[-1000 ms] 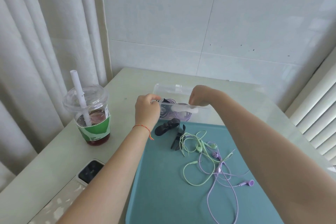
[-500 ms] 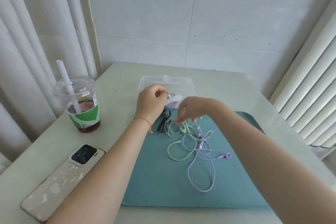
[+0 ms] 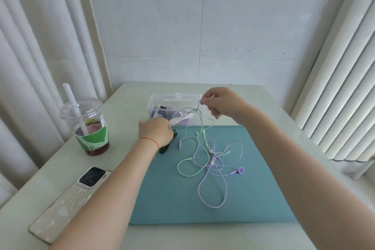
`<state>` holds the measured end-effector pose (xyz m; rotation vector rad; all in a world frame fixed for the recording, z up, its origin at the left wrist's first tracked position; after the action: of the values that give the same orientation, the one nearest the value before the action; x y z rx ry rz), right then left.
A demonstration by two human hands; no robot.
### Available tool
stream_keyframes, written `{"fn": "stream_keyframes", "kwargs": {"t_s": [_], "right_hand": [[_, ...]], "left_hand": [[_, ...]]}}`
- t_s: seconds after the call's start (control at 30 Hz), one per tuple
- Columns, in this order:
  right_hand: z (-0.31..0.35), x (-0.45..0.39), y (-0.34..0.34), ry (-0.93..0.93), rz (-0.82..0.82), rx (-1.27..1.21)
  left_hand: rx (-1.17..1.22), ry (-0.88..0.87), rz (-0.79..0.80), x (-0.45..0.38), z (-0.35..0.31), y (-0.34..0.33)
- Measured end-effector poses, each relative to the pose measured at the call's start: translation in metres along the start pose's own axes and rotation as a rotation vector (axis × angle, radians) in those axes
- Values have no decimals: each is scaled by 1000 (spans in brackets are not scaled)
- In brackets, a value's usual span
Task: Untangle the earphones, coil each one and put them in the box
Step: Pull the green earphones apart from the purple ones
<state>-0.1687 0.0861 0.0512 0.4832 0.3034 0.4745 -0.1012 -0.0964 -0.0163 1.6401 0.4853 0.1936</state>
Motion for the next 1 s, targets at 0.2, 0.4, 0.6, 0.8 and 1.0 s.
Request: {"fn": "stream_keyframes", "kwargs": {"t_s": [0.2,0.4,0.6,0.8,1.0], "right_hand": [[14,15,-13,29,151,-30],[15,18,16,22,-239,-508],[-39,21,47,-205,-542,-365],[-60,24,34,-296,-356,151],[-10,29,-11,52,51,-30]], "left_hand": [[1189,-216,353,17,-42,30],[1135,-173,368,25,-41,21],[1357,62,317,19,-18,6],[1227,2,200,14,-24,13],[1057,-193,191,13,-56,30]]}}
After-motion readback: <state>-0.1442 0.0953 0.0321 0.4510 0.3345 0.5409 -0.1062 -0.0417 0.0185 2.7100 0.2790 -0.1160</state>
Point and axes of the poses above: each hand's wrist, its own x-axis away from the middle knuckle, its own y-axis out of the back of the hand, z = x × y, the point moved 6 cm from there along -x, towards the middle knuckle, and after that the axes turned 7 degrees about y, right-handed, at the moved point
